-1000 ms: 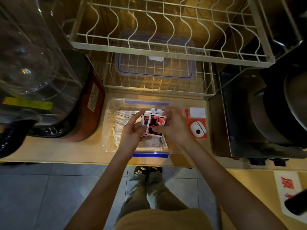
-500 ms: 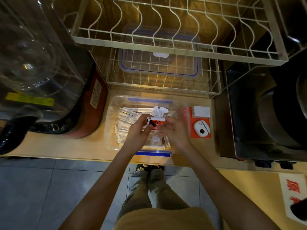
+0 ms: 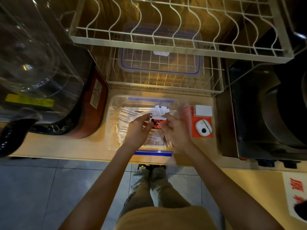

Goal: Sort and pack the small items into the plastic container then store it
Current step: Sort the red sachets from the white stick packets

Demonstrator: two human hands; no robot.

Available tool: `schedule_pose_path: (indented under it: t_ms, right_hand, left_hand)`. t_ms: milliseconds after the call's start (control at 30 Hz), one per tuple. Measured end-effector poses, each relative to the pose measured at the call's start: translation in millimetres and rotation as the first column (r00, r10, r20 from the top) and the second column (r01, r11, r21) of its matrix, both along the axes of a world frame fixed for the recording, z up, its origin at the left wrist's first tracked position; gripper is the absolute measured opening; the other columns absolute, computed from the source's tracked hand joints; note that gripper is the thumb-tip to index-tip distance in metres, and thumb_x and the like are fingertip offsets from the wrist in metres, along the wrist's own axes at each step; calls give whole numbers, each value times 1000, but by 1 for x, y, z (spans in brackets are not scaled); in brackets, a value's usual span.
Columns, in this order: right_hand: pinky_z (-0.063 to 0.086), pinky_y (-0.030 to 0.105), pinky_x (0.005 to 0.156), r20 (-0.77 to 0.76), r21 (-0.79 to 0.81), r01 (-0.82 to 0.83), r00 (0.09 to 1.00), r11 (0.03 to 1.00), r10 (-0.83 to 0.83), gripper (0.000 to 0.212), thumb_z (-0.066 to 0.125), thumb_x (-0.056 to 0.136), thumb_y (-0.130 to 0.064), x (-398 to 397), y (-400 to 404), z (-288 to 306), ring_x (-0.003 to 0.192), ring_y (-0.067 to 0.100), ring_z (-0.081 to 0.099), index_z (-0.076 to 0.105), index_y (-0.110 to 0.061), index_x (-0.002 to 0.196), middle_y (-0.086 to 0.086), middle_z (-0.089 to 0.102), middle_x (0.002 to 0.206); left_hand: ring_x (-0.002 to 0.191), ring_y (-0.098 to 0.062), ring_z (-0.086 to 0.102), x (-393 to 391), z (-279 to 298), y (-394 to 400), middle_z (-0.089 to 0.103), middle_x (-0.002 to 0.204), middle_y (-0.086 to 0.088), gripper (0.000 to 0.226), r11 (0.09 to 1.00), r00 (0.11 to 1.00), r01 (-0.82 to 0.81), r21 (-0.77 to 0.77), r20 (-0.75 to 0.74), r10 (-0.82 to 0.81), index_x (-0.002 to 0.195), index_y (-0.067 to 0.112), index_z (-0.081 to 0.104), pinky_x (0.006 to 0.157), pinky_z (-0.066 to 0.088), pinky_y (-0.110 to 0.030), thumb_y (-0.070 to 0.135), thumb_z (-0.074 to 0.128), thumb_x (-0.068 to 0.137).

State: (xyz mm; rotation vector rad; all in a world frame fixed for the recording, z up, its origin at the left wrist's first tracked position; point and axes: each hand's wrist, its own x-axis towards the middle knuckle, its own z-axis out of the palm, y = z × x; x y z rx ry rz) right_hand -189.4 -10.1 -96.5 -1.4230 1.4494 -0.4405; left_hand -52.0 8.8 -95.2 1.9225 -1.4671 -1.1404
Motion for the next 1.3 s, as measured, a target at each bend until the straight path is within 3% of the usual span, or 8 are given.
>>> schedule_pose_path:
  t_ms: [100, 267, 433, 700, 900, 1067, 1200, 1300]
  right_hand:
    - [53, 17, 60, 45, 31, 48, 998, 998, -49, 23, 54, 91, -6, -15, -9, 15, 60, 1, 63, 61, -13, 112, -4, 65, 75]
    - [46, 22, 44, 120, 147, 383, 908, 912, -401, 14, 56, 87, -5, -39, -18, 32, 41, 8, 56, 66, -13, 93, 2, 64, 59]
    - [34, 25, 48, 327, 500, 474, 672, 725, -665, 17, 52, 85, -10, -58, -11, 25, 37, 9, 49, 62, -14, 72, -3, 58, 46]
    - [45, 16, 45, 413, 612, 342, 631, 713, -657, 18, 45, 92, -10, -62, -5, 25, 36, 3, 53, 57, -12, 78, -6, 58, 40]
    - [46, 21, 51, 398, 591, 324, 679, 739, -617, 15, 47, 91, -11, -68, -7, 23, 39, 6, 53, 58, -13, 82, -4, 60, 45]
    - [49, 19, 50, 385, 577, 304, 717, 758, -581, 13, 48, 91, -11, -71, -9, 24, 52, 11, 56, 61, -14, 94, 2, 66, 67]
    - [43, 26, 51, 324, 520, 305, 794, 798, -515, 14, 50, 89, -8, -69, -11, 29, 47, 12, 58, 59, -8, 101, 9, 62, 71]
    - [46, 30, 57, 229, 454, 321, 859, 831, -457, 10, 54, 88, -7, -62, -13, 34, 44, 10, 57, 61, -13, 90, 9, 62, 68]
  left_hand:
    - [91, -19, 63, -3, 3, -3, 64, 106, -5, 34, 996, 996, -84, -1, -28, 84, 120, 10, 55, 78, 47, -27, 17, 58, 87]
    - [93, -27, 64, -18, -9, -4, 67, 109, -12, 22, 984, 972, 179, -15, 159, -174, 103, 13, 66, 82, 53, -37, 13, 62, 82]
    - [126, -22, 44, -44, -14, -12, 49, 139, -1, 45, 784, 708, 615, 88, 377, -598, 123, 23, 56, 91, 47, -34, 2, 52, 83]
    - [117, -33, 49, -54, -17, -19, 49, 133, -15, 35, 547, 405, 805, 231, 461, -790, 125, 9, 53, 94, 41, -41, 6, 39, 92]
    - [100, -33, 61, -47, -13, -24, 63, 111, -17, 23, 633, 526, 754, 178, 415, -743, 103, 1, 62, 85, 51, -39, 4, 47, 86]
    - [98, -26, 61, -23, 7, -25, 62, 109, -9, 20, 684, 611, 728, 48, 406, -679, 98, 9, 66, 78, 48, -30, 8, 54, 81]
    - [91, -29, 61, -2, 15, -18, 61, 100, -11, 15, 686, 595, 721, 93, 423, -683, 88, 4, 66, 73, 46, -32, 10, 55, 80]
    - [90, -29, 60, 2, 14, -13, 61, 98, -13, 17, 708, 610, 695, 127, 419, -673, 86, 3, 67, 75, 48, -34, 13, 54, 81]
